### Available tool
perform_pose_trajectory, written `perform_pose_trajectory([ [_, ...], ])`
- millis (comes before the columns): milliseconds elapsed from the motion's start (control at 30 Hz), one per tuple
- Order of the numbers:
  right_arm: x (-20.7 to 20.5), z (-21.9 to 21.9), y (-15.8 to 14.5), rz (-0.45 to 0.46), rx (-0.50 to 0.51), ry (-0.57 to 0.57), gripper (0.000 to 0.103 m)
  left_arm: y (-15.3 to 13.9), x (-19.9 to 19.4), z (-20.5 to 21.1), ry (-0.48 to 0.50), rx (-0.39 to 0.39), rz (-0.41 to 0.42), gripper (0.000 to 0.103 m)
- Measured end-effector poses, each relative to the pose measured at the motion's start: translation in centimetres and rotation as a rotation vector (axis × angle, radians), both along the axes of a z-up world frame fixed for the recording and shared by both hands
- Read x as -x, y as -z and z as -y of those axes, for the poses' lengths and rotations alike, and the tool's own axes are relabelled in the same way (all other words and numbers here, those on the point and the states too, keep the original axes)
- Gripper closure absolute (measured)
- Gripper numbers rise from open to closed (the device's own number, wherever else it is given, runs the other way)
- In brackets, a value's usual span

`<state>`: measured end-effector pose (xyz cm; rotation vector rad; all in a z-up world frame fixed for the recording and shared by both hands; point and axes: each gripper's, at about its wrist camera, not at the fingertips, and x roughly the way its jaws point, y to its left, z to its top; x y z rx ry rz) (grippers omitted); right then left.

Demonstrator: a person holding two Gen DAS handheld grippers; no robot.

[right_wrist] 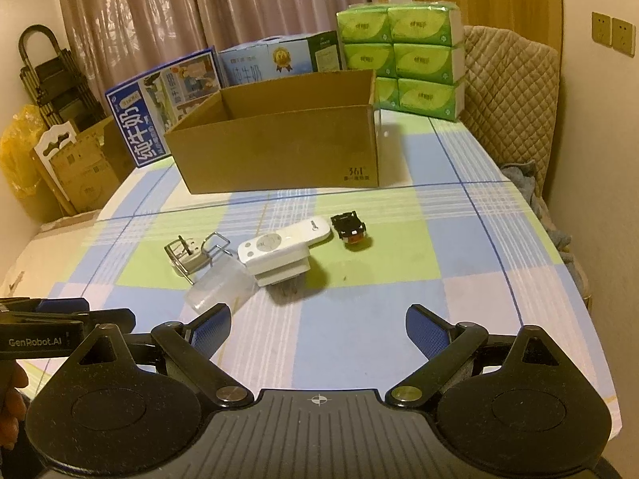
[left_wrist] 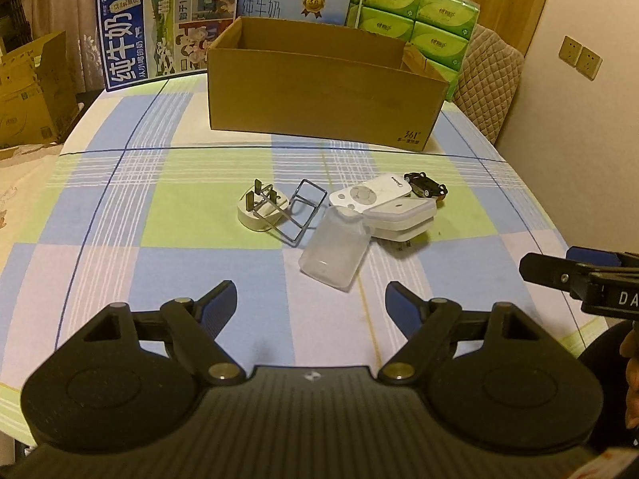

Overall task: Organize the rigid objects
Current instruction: 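Move the left gripper to the clear plastic cup while the right approaches the white square device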

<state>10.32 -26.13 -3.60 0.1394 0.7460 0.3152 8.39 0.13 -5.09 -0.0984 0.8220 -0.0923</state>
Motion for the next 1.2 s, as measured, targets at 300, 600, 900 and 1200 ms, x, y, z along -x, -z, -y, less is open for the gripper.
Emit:
perform_pose_trajectory([
  [300,-1.2,-0.6,1.1,-0.005,0.021,-0.030,0.011,1.3,-1.5,0.1,0.022,-0.026,-0.002,0.025],
  [600,-3.3,-1.9,2.1,0.005,0.036,-0.110,0.011,3.2,-4.3,0.3,0.089,-0.046,-0.065,0.025],
  [900,-6.3,-3.3,3.8,-0.001,0.075,-0.161,0.012,5.2,-6.4,0.0,0.094,-0.072,-0.095,0.025],
  [1200,-9.0,-5.3,5.4,0.012,0.122,-0.230,0.014,6.8,-8.0,0.0,0.130,-0.064,-0.106,0.025],
])
